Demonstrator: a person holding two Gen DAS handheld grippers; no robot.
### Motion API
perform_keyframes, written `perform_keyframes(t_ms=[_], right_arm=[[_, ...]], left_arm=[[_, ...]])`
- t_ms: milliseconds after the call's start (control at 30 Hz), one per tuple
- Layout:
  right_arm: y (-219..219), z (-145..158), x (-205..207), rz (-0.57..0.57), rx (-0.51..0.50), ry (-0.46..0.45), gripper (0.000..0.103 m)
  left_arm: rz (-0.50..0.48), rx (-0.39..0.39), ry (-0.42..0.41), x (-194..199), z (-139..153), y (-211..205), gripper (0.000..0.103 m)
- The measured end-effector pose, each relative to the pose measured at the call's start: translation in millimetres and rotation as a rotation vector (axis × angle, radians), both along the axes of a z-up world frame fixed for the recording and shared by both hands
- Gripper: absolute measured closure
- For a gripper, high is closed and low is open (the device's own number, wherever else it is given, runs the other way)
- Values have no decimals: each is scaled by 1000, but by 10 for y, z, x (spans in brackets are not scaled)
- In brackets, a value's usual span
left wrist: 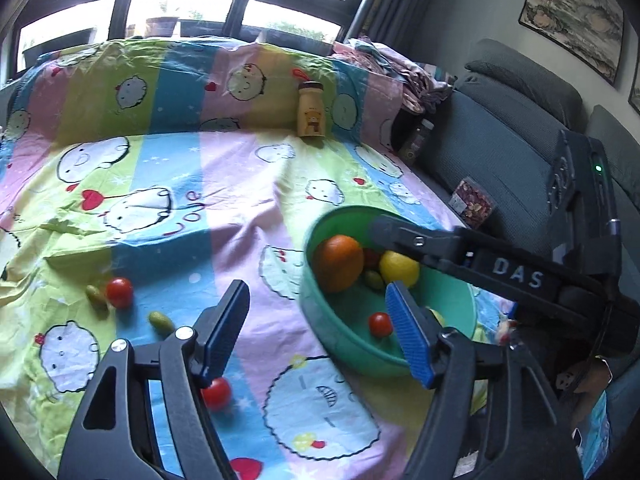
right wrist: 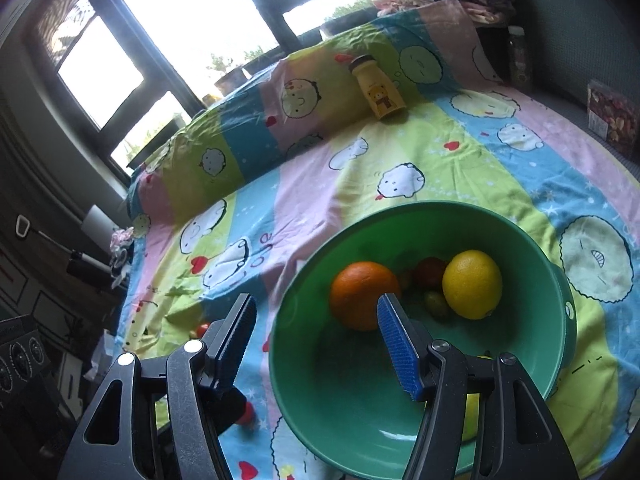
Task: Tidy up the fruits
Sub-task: 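Move the right gripper to a red cherry tomato while the left gripper approaches another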
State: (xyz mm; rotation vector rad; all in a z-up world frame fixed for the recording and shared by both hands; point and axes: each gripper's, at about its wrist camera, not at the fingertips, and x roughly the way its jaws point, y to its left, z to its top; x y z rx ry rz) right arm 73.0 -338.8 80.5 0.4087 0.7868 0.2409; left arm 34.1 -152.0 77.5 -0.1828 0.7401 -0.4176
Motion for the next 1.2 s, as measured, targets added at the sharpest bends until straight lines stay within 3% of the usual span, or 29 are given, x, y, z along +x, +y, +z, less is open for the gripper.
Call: perform_keyframes(t_ms=[233,367,633,700,867,967,1200], right_arm=[[453,96,13,91,-20,-38,39],[778,0,90,166,-57,-2,39],[1220,-338,302,268,-50,123,39],[1315,-422,329,290,-56,143,40],[1450,-613,408,296,-93,213,61],[1403,-646,374,295,-95,230,62],[1310,-649,153,337,-139,250,62]], left_arm=[[238,26,54,142,-187,917,30],[288,12,93,221,-395,1284,30],[315,-83,201,413,-671,1593,32],[332,-106,225,455,-697,1642,37],[346,-157,257,534,-729,1716,52],[329,-158,257,578,-708,1672,57],[243,-117,227,712,-677,1423,58]])
